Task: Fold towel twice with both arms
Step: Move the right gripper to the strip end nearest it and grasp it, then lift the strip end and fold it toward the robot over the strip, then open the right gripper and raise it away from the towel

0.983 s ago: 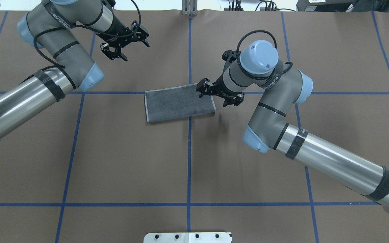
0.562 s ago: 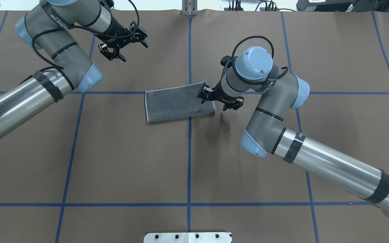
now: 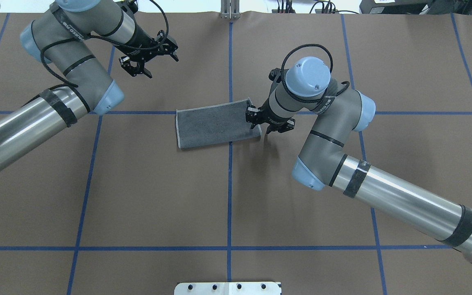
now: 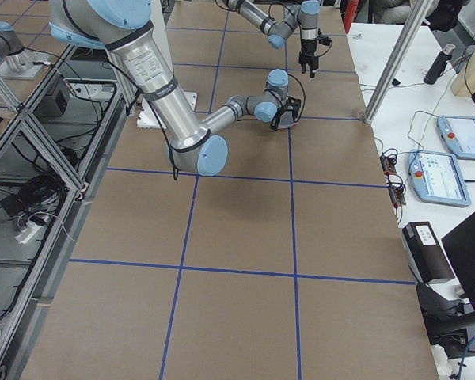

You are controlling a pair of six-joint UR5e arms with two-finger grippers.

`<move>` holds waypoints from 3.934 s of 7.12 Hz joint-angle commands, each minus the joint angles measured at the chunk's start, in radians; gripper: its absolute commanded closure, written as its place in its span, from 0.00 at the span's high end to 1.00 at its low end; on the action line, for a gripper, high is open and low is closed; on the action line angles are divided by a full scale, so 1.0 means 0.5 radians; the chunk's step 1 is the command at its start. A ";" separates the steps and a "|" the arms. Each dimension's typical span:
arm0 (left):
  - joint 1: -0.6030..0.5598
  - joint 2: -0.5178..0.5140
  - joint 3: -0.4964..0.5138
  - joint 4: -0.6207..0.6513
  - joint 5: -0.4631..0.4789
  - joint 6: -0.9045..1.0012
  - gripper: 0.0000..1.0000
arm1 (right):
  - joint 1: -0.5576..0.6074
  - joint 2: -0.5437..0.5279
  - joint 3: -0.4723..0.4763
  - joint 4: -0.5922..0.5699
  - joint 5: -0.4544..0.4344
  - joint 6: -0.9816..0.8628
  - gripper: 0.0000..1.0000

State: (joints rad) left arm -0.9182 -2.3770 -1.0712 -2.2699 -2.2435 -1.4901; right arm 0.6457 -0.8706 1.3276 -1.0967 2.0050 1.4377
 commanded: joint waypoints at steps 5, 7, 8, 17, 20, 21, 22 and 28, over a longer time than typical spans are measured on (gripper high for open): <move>-0.001 0.002 0.007 0.005 0.005 0.047 1.00 | -0.003 0.011 -0.020 0.000 0.003 -0.004 0.51; -0.004 0.002 0.007 0.008 0.005 0.047 1.00 | -0.003 0.011 -0.023 0.000 0.003 -0.022 0.02; -0.007 -0.001 0.007 0.015 0.005 0.047 1.00 | -0.006 0.008 -0.020 0.003 0.003 -0.050 0.00; -0.053 0.002 0.004 0.015 0.005 0.050 1.00 | -0.287 -0.024 0.345 0.021 0.285 -0.019 0.00; -0.053 0.048 0.004 0.002 0.005 0.050 1.00 | -0.576 0.215 0.242 0.018 0.185 -0.035 0.00; -0.057 0.081 0.001 -0.004 0.002 0.053 1.00 | -0.622 0.380 0.071 0.021 0.129 -0.035 0.00; -0.060 0.094 0.001 -0.013 0.005 0.096 1.00 | -0.635 0.519 -0.083 0.021 0.123 -0.035 0.00; -0.133 0.118 0.004 -0.013 -0.014 0.179 1.00 | -0.617 0.514 -0.002 0.015 0.113 0.097 1.00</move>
State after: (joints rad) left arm -0.9694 -2.3179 -1.0690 -2.2776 -2.2441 -1.4154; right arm 0.3305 -0.6082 1.3115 -1.0863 2.0651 1.4757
